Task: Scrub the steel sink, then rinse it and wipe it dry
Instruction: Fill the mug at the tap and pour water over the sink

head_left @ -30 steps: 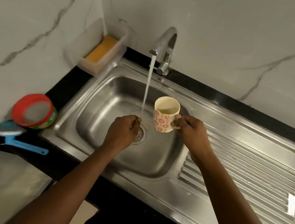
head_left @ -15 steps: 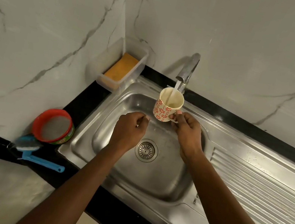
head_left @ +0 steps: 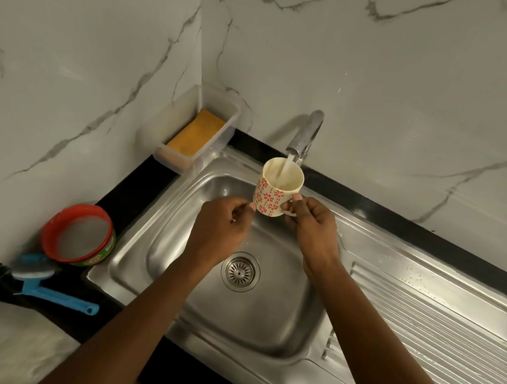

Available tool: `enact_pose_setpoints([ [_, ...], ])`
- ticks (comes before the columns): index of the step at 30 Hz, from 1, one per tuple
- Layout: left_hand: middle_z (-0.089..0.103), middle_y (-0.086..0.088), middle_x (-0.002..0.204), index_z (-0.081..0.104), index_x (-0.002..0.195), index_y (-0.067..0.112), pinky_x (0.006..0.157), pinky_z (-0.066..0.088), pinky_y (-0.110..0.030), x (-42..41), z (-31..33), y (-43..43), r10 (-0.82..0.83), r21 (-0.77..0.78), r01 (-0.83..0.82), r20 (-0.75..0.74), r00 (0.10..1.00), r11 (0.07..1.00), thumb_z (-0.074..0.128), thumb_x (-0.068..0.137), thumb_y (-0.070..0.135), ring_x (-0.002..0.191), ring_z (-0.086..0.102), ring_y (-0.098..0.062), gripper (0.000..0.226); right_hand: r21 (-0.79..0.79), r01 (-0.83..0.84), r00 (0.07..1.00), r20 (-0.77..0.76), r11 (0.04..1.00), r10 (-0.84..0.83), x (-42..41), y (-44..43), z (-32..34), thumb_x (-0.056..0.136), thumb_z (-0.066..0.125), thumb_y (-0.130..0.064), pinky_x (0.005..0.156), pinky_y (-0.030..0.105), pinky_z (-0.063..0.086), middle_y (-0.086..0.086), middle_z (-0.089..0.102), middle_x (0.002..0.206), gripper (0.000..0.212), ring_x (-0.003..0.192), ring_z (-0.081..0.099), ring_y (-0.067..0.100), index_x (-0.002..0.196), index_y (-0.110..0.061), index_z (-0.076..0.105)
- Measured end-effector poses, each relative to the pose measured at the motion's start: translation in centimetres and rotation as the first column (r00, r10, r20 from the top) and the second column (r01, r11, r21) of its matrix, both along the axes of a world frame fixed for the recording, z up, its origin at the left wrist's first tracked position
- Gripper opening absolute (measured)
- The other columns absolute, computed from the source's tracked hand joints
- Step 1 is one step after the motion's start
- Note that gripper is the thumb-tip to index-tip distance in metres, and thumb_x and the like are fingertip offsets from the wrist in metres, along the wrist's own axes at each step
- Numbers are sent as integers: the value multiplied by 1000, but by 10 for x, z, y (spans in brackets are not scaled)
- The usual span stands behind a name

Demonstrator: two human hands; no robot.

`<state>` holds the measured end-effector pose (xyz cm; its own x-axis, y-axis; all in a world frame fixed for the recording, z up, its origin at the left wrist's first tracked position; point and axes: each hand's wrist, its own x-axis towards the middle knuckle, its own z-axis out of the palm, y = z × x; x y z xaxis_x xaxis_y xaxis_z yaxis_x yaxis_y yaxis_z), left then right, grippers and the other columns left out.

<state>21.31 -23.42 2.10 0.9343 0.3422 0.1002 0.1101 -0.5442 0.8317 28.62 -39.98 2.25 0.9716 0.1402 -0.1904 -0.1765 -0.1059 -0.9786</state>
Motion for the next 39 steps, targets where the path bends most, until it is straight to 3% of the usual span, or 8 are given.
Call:
enact_pose_setpoints([
  [7, 57, 11, 58, 70, 82, 19, 52, 38, -12, 3, -2, -1, -11, 0, 11, 14, 1000, 1000, 61, 106, 32, 57, 58, -3, 28, -39, 7, 1000, 11, 999, -6, 4, -5, 1, 105, 58, -32, 95, 43, 61, -5, 79, 102, 30, 104, 74, 14, 94, -11, 75],
  [12, 54, 12, 56, 60, 75, 26, 52, 39, -11, 5, 3, -5, -18, 14, 17, 27, 999, 1000, 63, 106, 30, 57, 57, -1, 31, -36, 3, 1000, 27, 999, -2, 5, -8, 4, 106, 58, -32, 96, 45, 60, -6, 79, 102, 30, 106, 73, 14, 94, -10, 74],
  [15, 56, 13, 59, 64, 79, 24, 53, 39, -9, 6, 4, -6, -19, 12, 18, 23, 1000, 1000, 62, 106, 31, 59, 59, 0, 28, -52, 3, 1000, 30, 999, -2, 5, -9, 3, 105, 58, -33, 96, 49, 60, -7, 79, 101, 29, 105, 72, 16, 92, -13, 75],
  [21, 56, 12, 57, 68, 80, 19, 53, 39, -11, 4, 2, -3, -16, 27, 15, 15, 1000, 1000, 61, 106, 32, 58, 58, -3, 30, -60, 0, 999, 32, 998, 2, 5, -9, 1, 105, 59, -33, 96, 46, 60, -7, 78, 105, 28, 107, 72, 15, 92, -15, 76],
  [25, 59, 8, 59, 69, 79, 18, 52, 39, -16, 3, 0, -1, -5, 34, 4, 5, 1000, 999, 61, 106, 35, 58, 58, -10, 32, -59, 1, 1000, 22, 998, 0, 5, -8, 2, 105, 59, -32, 96, 41, 60, -5, 78, 109, 27, 107, 72, 14, 95, -14, 76],
  [30, 63, 1, 62, 71, 81, 14, 59, 51, -41, 2, -3, 0, 5, 28, -5, -1, 1000, 1000, 60, 105, 35, 60, 61, -19, 34, -30, 2, 1000, 10, 1000, -2, 4, -6, 3, 105, 59, -30, 94, 36, 61, -8, 78, 105, 27, 104, 73, 10, 97, -10, 76],
  [39, 64, 4, 63, 71, 83, 15, 57, 48, -30, 1, -2, 0, 6, 28, -6, -4, 1000, 1000, 61, 105, 35, 62, 62, -17, 32, -26, 13, 1000, 14, 1000, -12, 4, -4, 1, 105, 59, -29, 93, 33, 61, -6, 79, 107, 27, 102, 74, 9, 97, -9, 76],
])
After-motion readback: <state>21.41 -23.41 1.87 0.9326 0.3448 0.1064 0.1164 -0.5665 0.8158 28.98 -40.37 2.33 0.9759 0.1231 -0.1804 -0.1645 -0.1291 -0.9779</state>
